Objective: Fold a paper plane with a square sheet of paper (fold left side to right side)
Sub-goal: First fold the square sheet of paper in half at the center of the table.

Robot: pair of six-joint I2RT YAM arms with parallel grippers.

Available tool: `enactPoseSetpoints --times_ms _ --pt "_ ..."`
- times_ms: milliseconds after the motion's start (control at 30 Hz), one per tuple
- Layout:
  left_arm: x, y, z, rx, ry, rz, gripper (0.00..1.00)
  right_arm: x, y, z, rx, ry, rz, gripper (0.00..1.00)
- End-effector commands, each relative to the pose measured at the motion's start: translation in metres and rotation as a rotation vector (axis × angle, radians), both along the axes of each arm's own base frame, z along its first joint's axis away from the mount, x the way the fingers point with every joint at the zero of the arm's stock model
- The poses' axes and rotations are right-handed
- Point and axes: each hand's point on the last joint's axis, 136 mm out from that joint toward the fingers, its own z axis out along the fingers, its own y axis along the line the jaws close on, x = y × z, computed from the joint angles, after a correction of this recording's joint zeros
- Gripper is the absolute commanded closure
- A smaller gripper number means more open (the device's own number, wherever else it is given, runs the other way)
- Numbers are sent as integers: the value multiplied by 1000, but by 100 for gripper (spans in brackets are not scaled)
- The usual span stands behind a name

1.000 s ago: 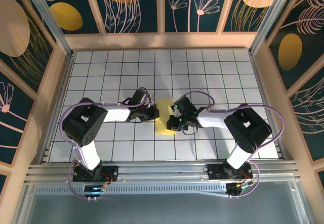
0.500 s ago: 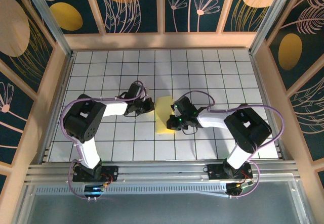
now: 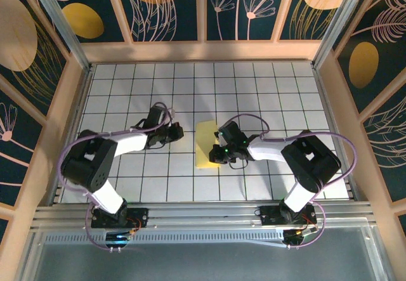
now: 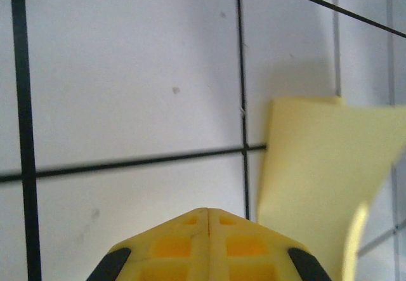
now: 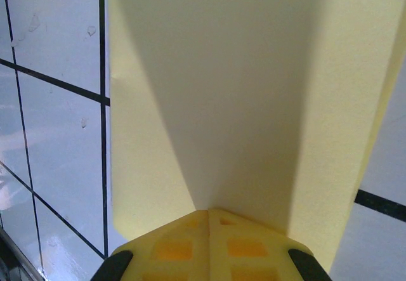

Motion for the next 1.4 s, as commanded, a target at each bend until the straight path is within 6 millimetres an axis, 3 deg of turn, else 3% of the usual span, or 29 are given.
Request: enactPoseSetpoints --times_ms 0,133,267,600,967,1367 --pt "-18 -14 16 -88 -22 -54 98 -45 -55 -49 -248 159 7 100" --pt "-38 -36 26 -143 -26 -114 98 -50 -58 -50 -250 164 25 100" --pt "-45 -63 32 -196 -27 -171 98 -52 -62 -52 -273 166 33 100" --pt "-12 -88 13 -161 -16 -184 99 -52 -61 -54 -283 162 48 100" --pt "9 -88 -20 -59 12 -156 98 -52 -61 -56 -287 167 50 100" --pt "14 -71 -36 -33 23 -103 97 -56 -65 -57 -302 182 54 100"
